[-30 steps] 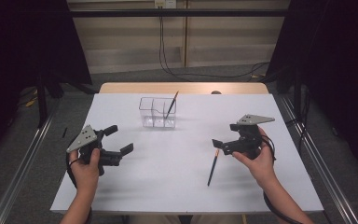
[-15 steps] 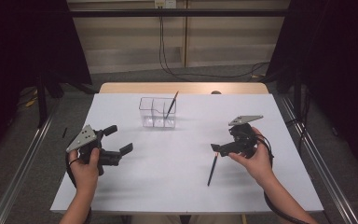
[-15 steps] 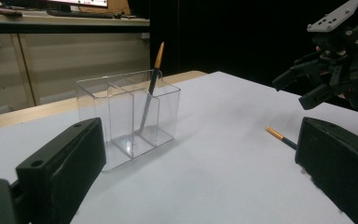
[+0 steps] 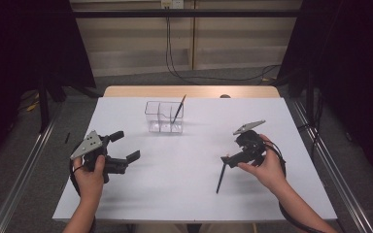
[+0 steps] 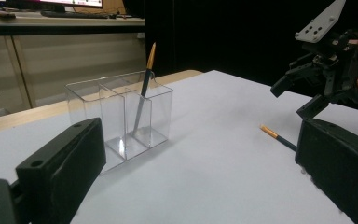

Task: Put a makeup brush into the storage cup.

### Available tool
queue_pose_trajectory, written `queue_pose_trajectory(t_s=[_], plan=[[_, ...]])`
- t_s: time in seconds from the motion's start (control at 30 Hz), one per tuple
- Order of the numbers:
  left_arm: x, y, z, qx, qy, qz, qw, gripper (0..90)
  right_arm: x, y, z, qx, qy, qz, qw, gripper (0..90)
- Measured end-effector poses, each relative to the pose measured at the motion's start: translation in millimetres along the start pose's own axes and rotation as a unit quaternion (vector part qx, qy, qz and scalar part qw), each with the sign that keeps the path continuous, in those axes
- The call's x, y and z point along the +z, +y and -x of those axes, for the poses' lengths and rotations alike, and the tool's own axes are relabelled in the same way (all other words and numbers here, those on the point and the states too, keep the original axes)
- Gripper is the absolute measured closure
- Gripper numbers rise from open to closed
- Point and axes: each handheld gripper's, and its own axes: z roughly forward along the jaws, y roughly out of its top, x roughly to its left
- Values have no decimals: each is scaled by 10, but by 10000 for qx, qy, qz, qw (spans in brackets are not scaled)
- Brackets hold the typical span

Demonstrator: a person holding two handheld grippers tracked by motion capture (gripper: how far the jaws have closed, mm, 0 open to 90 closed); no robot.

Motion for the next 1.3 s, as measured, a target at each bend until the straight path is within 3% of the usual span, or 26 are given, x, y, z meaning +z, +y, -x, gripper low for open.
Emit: queue_pose_trajectory(t_s=[0.43,0.7,1.3], plan=[[37,2,0,-34,-61,-11,10000,17,78,66,-74,-151,26,-481,9987,14],[28,6,1,-12,-59,-27,10000,17,143,104,-114,-280,-45,-835,9961,17],[25,5,2,-11,-76,-26,10000,17,254,95,-169,-301,15,-1123,9932,21]])
